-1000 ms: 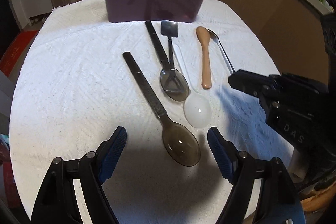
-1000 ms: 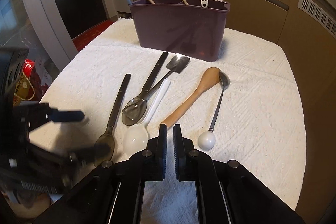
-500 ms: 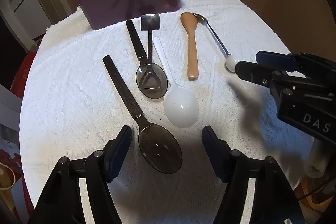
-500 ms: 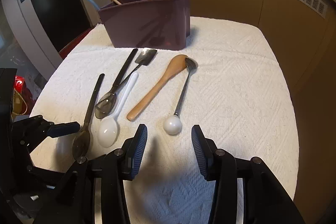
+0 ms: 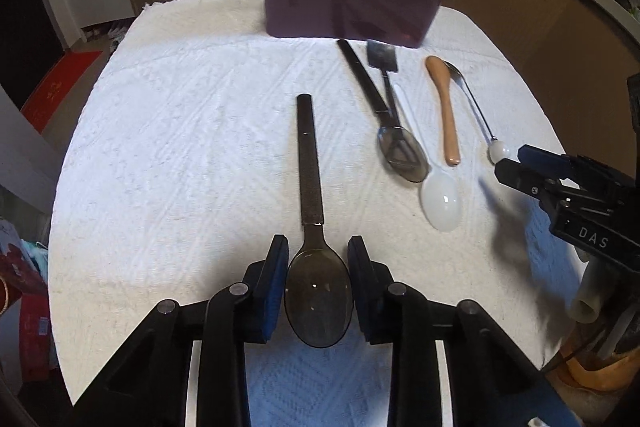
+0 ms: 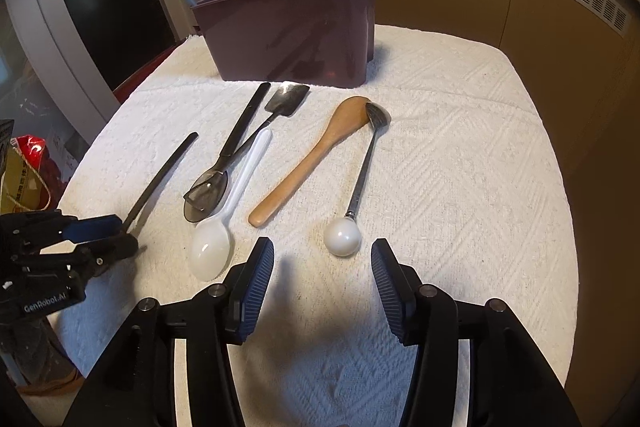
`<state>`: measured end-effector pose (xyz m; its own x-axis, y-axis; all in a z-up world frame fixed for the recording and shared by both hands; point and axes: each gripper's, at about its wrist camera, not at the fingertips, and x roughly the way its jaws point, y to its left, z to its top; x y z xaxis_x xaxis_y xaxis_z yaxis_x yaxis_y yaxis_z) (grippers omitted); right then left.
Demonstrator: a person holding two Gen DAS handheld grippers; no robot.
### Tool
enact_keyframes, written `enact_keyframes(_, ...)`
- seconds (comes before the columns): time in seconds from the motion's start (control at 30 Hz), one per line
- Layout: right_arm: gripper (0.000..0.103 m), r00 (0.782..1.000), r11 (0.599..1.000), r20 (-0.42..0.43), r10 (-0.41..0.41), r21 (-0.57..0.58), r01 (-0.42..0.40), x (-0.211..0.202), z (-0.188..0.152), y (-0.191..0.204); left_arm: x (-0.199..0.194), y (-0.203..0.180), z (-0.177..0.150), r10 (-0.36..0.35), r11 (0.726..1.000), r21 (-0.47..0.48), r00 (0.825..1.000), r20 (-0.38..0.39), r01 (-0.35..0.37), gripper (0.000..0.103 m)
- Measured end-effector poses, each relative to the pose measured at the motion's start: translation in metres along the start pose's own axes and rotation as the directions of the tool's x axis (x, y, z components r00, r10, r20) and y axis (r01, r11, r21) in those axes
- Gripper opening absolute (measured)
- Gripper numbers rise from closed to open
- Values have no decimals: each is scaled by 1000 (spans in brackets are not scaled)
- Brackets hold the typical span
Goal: Organize utensils
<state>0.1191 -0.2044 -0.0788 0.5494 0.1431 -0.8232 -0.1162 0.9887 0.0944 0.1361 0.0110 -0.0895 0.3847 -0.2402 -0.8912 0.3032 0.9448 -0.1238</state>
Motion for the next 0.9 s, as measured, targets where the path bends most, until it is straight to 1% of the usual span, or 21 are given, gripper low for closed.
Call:
enact_keyframes(0.07,52,1000,1000,-7,5,-6,-5,3,1,3,4,10,1,-11,999,-35,1000,-14,10,27)
enact_keyframes(0.13,52,1000,1000,-10,6,-14,-6,6,2,7,7,11,1,-25,999,-45,999,-29,24,27)
enact_keyframes(0.27,52,1000,1000,-14,4,-24,-4,9,4,10,12,4,11,-16,1000,-23,999,-28,16,27)
enact_keyframes(0.37,52,1000,1000,-17,1,-21,-1,10,4,8,19,-2,25,1,1000,13,999,-35,-1,27)
enact_keyframes(0.43,52,1000,1000,-19,-3,-16,3,11,4,5,25,-5,35,5,999,43,999,-41,-4,31)
enact_keyframes(0.5,52,1000,1000,-17,-7,-11,7,11,4,2,30,-7,43,-22,997,68,998,-63,26,44)
enact_keyframes(0.53,52,1000,1000,-15,-10,-9,10,10,4,0,32,-8,46,-38,996,75,996,-80,44,48)
enact_keyframes(0.57,52,1000,1000,-14,-13,-8,13,10,4,-1,34,-10,48,-57,993,93,993,-101,66,56)
enact_keyframes(0.6,52,1000,1000,-13,-16,-5,16,10,4,-4,35,-12,50,-64,991,112,991,-118,78,59)
enact_keyframes(0.63,52,1000,1000,-12,-19,-3,19,9,4,-5,35,-13,51,-59,989,128,990,-128,76,59)
enact_keyframes(0.67,52,1000,1000,-11,-21,-1,21,9,4,-7,35,-13,51,-48,989,135,990,-131,66,49)
enact_keyframes(0.7,52,1000,1000,-9,-23,1,23,9,5,-8,34,-12,51,-14,988,148,992,-129,33,32)
enact_keyframes(0.73,52,1000,1000,-5,-24,3,24,8,5,-9,32,-10,51,8,987,159,992,-125,12,26)
enact_keyframes(0.77,52,1000,1000,-2,-23,6,23,7,5,-10,32,-7,52,14,988,157,992,-124,5,16)
enact_keyframes(0.8,52,1000,1000,2,-23,9,23,7,5,-11,31,-2,52,10,990,142,992,-124,8,11)
enact_keyframes(0.87,52,1000,1000,4,-23,13,23,7,5,-13,28,5,51,-6,994,109,993,-115,18,10)
enact_keyframes(0.9,52,1000,1000,2,-24,12,24,8,5,-14,25,7,48,-1,995,97,996,-91,10,10)
